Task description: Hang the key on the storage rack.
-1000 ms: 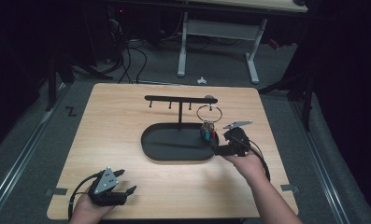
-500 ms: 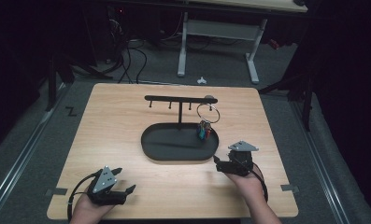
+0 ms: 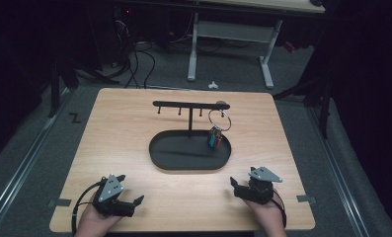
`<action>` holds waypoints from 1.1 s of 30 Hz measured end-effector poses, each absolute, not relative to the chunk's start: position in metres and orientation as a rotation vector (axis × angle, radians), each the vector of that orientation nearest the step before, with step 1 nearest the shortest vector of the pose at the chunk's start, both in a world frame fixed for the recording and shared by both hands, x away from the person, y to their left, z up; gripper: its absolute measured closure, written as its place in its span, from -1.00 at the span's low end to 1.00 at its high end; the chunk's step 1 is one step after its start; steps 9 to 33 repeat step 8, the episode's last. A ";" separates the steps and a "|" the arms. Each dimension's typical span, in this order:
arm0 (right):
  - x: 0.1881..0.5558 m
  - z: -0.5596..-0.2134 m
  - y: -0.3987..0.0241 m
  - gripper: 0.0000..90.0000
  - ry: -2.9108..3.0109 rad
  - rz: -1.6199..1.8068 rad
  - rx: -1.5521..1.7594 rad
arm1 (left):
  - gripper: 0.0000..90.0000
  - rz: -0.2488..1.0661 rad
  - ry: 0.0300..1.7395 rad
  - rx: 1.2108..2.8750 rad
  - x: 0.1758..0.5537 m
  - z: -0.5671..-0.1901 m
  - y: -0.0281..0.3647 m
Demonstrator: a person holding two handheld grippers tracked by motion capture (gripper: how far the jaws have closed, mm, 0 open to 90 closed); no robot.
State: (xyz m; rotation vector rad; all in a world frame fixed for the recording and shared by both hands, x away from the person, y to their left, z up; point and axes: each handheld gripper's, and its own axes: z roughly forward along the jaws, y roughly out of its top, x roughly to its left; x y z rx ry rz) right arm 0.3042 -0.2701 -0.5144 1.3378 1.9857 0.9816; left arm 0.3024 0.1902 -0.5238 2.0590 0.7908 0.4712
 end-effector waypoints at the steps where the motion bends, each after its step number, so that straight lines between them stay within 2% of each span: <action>1: 0.305 -0.515 -0.272 -0.69 1.980 0.998 1.351 | -0.97 0.470 0.799 2.058 0.303 -0.524 0.190; 33: 0.306 -0.522 -0.270 -0.69 2.018 1.021 1.369 | -1.00 0.491 0.802 2.037 0.302 -0.522 0.191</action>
